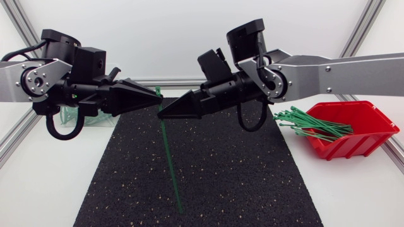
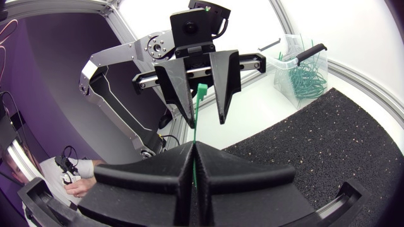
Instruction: Take a green cable tie from the red box, thread the tail through the head to close it, then place it in the transparent bin on the left.
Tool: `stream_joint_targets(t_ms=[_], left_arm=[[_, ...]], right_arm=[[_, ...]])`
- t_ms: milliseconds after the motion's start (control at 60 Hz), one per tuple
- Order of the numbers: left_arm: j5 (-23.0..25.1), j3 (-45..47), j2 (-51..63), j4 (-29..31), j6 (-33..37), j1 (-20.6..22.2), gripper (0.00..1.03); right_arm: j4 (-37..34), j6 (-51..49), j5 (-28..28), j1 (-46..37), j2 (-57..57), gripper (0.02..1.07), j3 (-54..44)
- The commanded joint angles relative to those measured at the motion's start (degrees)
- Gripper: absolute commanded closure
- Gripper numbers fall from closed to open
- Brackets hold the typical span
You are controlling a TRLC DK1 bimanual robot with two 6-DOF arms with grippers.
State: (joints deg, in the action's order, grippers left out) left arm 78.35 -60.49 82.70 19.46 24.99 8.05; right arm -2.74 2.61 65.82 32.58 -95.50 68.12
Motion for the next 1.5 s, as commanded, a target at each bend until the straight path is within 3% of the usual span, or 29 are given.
stream_joint_targets(t_ms=[0, 350, 683, 717, 833, 917, 967, 1083, 1250, 1317, 1383, 1483], left_arm=[[1.46, -1.47, 0.80, -0.30, -1.18, 0.30, 0.81], [2.07, -1.39, 0.71, -0.30, -1.18, 0.56, 1.00], [2.07, -1.74, 0.45, -0.30, -3.02, 1.17, 1.00], [1.90, -1.91, 0.27, -0.22, -3.28, 1.09, 1.00], [-0.04, -2.62, -0.25, -0.22, -5.31, 0.82, 1.00], [-3.99, -3.14, -0.52, -0.22, -7.06, 1.17, 1.00], [-6.80, -4.11, 0.19, -0.30, -8.82, 1.17, 1.00], [-7.77, -6.31, 2.03, 0.05, -11.99, -0.14, 1.00], [-10.32, -11.93, 6.51, 6.73, -13.04, -0.67, 1.00], [-11.20, -12.90, 8.27, 8.05, -12.95, -0.76, 1.00], [-11.73, -13.16, 9.85, 9.01, -12.51, -0.76, 1.00], [-12.60, -14.75, 11.87, 13.41, -12.43, -0.76, 1.00]], right_arm=[[0.90, 0.99, 0.10, 0.29, 1.29, 1.01, -1.58], [1.42, 1.26, -0.17, 0.38, 1.29, 1.01, -1.85], [1.86, 0.99, -2.89, 0.21, 2.34, 1.00, -1.94], [1.86, 0.99, -3.60, -0.15, 2.69, 0.96, -1.85], [0.37, -0.15, -5.27, -2.17, 2.96, 0.60, -0.44], [-7.28, -7.01, -7.64, -3.31, 2.96, 0.44, 2.28], [-10.97, -10.87, -9.04, -3.84, 3.13, 0.43, 3.07], [-16.42, -17.11, -13.88, -4.10, 3.39, 0.43, 3.60], [-26.44, -29.33, -23.81, -3.66, 3.66, 0.42, 5.62], [-29.69, -34.34, -28.82, -2.87, 4.36, 0.32, 5.89], [-31.53, -39.17, -36.38, -1.29, 5.42, 0.13, 5.18], [-32.24, -43.48, -42.53, 0.29, 5.86, 0.07, 4.66]])
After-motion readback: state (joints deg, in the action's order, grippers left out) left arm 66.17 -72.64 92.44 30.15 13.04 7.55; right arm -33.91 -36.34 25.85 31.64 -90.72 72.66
